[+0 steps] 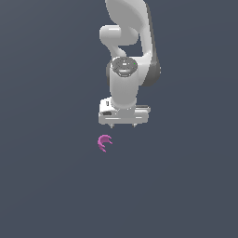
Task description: Pick up the object and move it to a goal position.
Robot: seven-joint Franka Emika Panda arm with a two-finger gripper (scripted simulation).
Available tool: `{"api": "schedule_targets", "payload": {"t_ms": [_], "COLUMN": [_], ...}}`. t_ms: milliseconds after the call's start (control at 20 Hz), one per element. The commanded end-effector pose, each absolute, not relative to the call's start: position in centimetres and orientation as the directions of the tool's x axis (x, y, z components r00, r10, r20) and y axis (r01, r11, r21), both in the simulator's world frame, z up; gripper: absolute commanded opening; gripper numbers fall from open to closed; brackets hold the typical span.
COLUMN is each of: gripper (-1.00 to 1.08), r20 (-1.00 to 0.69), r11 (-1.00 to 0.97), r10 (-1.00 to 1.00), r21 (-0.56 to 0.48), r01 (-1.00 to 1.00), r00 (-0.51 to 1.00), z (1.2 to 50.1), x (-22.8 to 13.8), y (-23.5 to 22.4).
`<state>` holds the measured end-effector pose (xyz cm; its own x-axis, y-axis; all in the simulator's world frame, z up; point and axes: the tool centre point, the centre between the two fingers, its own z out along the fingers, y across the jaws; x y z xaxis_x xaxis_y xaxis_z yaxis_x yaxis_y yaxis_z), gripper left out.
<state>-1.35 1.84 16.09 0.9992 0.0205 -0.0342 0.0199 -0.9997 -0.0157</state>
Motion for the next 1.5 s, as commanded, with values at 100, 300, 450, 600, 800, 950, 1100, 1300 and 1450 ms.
{"api": "schedule_targets", "payload": {"t_ms": [100,300,450,600,800,950,1100,1300,1450], "gripper": [1.00,1.00,1.00,1.00,1.00,1.00,1.00,1.00,1.00], "r20": [-0.032,-0.020,-0.012,-0.012,-0.013,-0.013,-0.014,-0.014,-0.014], "r11": [-1.000,-0.999,-0.997,-0.997,-0.998,-0.999,-0.998,-0.988,-0.967], "r10": [0.023,0.047,0.070,0.076,0.052,0.013,-0.045,-0.152,-0.254], "r21": [-0.017,-0.028,-0.034,-0.034,-0.033,-0.033,-0.032,-0.029,-0.023], "r01": [0.023,0.047,0.070,0.076,0.052,0.013,-0.045,-0.153,-0.254], "r00": [0.999,0.999,0.997,0.997,0.999,1.000,0.999,0.988,0.967], "z": [16.2,16.7,17.1,17.2,16.8,16.4,15.7,14.4,13.1], "x": [-1.3,-1.3,-1.4,-1.5,-1.3,-1.1,-0.8,-0.4,0.0], "y": [2.1,4.1,5.5,5.7,5.1,4.4,3.2,1.1,-1.0]}}
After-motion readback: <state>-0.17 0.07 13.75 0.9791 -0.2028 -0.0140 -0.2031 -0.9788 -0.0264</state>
